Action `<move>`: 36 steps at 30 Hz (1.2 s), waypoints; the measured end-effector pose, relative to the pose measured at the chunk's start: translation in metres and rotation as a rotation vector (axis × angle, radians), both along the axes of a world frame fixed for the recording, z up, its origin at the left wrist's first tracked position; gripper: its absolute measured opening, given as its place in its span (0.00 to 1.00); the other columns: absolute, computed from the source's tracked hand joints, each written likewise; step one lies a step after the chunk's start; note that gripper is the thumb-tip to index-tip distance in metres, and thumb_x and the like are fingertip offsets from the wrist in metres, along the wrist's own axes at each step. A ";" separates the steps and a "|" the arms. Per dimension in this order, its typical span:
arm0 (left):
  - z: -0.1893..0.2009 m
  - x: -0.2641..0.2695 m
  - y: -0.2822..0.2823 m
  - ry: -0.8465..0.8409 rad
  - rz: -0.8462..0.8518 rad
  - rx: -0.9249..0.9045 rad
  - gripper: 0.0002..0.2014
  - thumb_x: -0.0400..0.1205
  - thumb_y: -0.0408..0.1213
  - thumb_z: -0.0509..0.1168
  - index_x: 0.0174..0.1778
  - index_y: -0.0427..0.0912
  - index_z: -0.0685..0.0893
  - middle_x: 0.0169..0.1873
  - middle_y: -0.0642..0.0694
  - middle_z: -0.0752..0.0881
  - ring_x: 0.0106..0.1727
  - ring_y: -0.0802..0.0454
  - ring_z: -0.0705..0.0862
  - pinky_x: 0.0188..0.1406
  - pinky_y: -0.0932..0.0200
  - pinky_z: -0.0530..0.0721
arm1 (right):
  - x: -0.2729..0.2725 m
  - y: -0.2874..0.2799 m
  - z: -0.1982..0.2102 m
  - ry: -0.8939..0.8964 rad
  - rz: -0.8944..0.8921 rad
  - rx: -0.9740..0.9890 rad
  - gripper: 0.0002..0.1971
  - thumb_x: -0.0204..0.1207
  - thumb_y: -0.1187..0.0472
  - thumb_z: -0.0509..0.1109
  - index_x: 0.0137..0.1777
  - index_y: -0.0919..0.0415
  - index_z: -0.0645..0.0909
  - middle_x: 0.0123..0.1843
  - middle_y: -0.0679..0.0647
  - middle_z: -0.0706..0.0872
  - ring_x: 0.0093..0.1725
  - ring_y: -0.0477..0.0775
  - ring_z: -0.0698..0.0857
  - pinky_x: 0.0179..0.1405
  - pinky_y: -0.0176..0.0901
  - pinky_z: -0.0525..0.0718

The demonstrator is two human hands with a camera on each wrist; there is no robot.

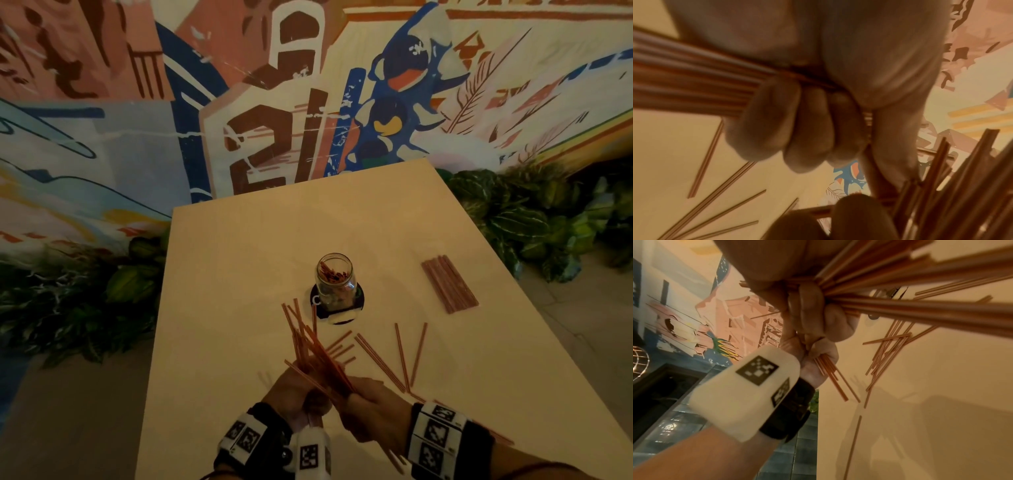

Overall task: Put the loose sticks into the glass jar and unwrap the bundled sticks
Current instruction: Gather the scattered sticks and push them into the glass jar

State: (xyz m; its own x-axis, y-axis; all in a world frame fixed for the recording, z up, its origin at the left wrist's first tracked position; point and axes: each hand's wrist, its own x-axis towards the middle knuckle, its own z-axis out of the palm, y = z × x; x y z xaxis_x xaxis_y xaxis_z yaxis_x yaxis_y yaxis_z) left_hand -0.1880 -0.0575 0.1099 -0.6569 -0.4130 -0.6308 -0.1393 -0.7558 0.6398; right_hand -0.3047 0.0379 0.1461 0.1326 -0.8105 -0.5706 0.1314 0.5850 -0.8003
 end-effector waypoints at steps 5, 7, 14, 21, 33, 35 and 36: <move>-0.005 0.001 -0.003 -0.034 0.028 -0.082 0.12 0.77 0.23 0.61 0.28 0.36 0.80 0.17 0.45 0.69 0.16 0.55 0.62 0.17 0.67 0.62 | -0.002 0.001 -0.004 -0.053 -0.046 0.073 0.11 0.79 0.68 0.52 0.37 0.57 0.70 0.23 0.47 0.69 0.19 0.43 0.66 0.21 0.34 0.66; -0.011 0.002 -0.006 -0.079 0.152 -0.065 0.14 0.82 0.21 0.54 0.32 0.37 0.75 0.17 0.47 0.67 0.16 0.57 0.62 0.15 0.67 0.62 | -0.009 0.001 -0.010 0.009 -0.030 0.095 0.11 0.80 0.65 0.52 0.37 0.57 0.69 0.24 0.47 0.69 0.21 0.44 0.67 0.22 0.34 0.67; -0.013 0.010 -0.008 -0.272 0.154 -0.058 0.15 0.87 0.41 0.53 0.35 0.43 0.70 0.16 0.53 0.64 0.15 0.59 0.58 0.12 0.66 0.58 | -0.026 -0.003 -0.026 0.462 -0.133 0.010 0.16 0.81 0.61 0.55 0.30 0.55 0.69 0.24 0.49 0.70 0.22 0.45 0.66 0.24 0.36 0.66; 0.006 -0.015 0.021 -0.245 -0.061 -0.196 0.12 0.85 0.47 0.57 0.44 0.43 0.78 0.17 0.54 0.62 0.16 0.58 0.56 0.16 0.66 0.55 | -0.007 -0.026 -0.036 0.473 -0.337 -0.136 0.04 0.77 0.56 0.65 0.41 0.52 0.77 0.32 0.49 0.77 0.31 0.49 0.75 0.38 0.50 0.76; -0.009 -0.009 0.019 -0.388 0.092 -0.242 0.17 0.87 0.43 0.55 0.37 0.39 0.79 0.14 0.52 0.68 0.16 0.56 0.64 0.19 0.61 0.66 | -0.009 -0.025 -0.044 0.502 -0.383 -0.006 0.17 0.80 0.52 0.60 0.30 0.55 0.73 0.27 0.51 0.75 0.28 0.50 0.73 0.33 0.42 0.73; -0.014 -0.008 0.020 -0.428 0.134 -0.231 0.17 0.87 0.42 0.55 0.37 0.39 0.80 0.18 0.49 0.75 0.20 0.54 0.70 0.22 0.59 0.72 | -0.009 -0.027 -0.046 0.419 -0.393 0.048 0.17 0.81 0.52 0.59 0.31 0.56 0.75 0.26 0.53 0.79 0.27 0.52 0.76 0.34 0.49 0.79; -0.015 -0.010 0.020 -0.435 0.162 -0.215 0.16 0.87 0.42 0.54 0.38 0.39 0.80 0.23 0.46 0.79 0.24 0.52 0.75 0.28 0.57 0.77 | -0.010 -0.028 -0.046 0.401 -0.389 0.062 0.16 0.80 0.52 0.59 0.32 0.56 0.76 0.26 0.53 0.79 0.26 0.53 0.77 0.35 0.51 0.81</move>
